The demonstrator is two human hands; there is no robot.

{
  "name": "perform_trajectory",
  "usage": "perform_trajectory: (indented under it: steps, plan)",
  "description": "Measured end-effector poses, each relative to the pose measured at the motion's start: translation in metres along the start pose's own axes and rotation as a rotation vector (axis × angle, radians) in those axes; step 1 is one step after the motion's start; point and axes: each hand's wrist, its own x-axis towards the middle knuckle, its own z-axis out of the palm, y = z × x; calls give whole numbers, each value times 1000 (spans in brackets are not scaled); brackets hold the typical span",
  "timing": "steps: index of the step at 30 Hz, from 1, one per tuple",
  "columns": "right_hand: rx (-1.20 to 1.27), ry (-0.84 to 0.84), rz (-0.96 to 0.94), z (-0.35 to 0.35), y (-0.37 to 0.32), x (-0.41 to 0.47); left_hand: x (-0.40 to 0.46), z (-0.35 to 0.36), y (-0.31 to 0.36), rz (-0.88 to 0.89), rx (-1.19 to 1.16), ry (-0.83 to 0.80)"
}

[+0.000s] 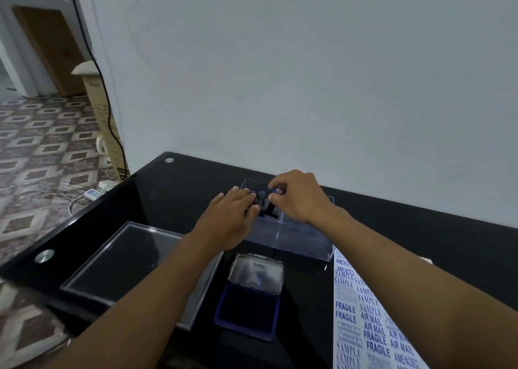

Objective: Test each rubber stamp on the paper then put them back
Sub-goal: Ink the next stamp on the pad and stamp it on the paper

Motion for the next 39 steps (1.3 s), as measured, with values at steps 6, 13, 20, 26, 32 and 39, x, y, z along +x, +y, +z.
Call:
perform_trajectory:
  steps: [6, 13, 20, 26, 32, 39]
  plan:
    - [-75, -109, -97, 4, -22, -70, -56, -9, 15, -40, 71, -128]
    - [-92, -270, -185, 43, -30, -122, -91, -5, 21, -95, 172, -474]
    - [-102, -318, -159, 60, -32, -133, -93, 7, 15, -124, 226, -569]
    - [-88, -285, -224, 64, -25, -133, -93, 14, 9, -126, 214, -544]
    - [-92, -288, -194, 63, -23, -109, -88, 9, 9, -94, 203, -539]
    - [-200, -305, -209, 70, -33, -140, -88, 13, 3, -99, 169, -517]
